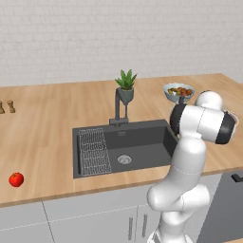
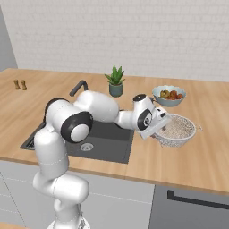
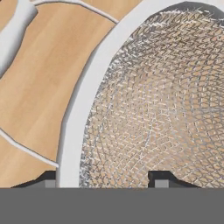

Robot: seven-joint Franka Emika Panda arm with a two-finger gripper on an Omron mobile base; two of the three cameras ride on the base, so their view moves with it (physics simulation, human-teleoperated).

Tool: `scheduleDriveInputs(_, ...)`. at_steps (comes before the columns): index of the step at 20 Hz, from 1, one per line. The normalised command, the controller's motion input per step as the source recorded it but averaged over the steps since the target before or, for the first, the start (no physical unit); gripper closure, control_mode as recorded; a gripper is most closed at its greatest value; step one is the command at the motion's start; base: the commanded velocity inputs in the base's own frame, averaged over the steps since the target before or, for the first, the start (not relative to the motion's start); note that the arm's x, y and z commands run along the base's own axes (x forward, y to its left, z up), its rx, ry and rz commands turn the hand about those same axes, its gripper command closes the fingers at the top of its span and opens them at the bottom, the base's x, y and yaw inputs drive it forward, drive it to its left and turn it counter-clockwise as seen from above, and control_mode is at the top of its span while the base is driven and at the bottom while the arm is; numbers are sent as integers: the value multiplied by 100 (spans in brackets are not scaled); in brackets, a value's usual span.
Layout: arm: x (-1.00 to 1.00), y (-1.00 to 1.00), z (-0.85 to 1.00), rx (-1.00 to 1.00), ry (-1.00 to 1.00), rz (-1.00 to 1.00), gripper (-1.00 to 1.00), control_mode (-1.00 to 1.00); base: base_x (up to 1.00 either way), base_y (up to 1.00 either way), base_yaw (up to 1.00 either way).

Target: Put the colander in the sink, put the apple in the colander, and turn on the sink faucet and pour water over the colander.

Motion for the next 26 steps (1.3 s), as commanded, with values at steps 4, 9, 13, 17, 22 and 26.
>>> scheduleDriveInputs(4, -23, 2, -23, 0, 0, 0, 100, -100, 0, 0, 0)
scheduleDriveInputs(9, -29, 11, -10, 7, 6, 0, 100, -100, 0, 0, 0)
scheduleDriveInputs(13, -38, 18, 17, 15, 12, 0, 100, -100, 0, 0, 0)
scheduleDriveInputs(17, -42, 14, 46, 17, 13, 2, 100, -100, 0, 0, 0)
scheduleDriveInputs(22, -46, 24, 56, 12, 15, 13, 100, -100, 0, 0, 0)
scheduleDriveInputs(26, -57, 34, 39, 8, 11, 24, 100, -100, 0, 0, 0)
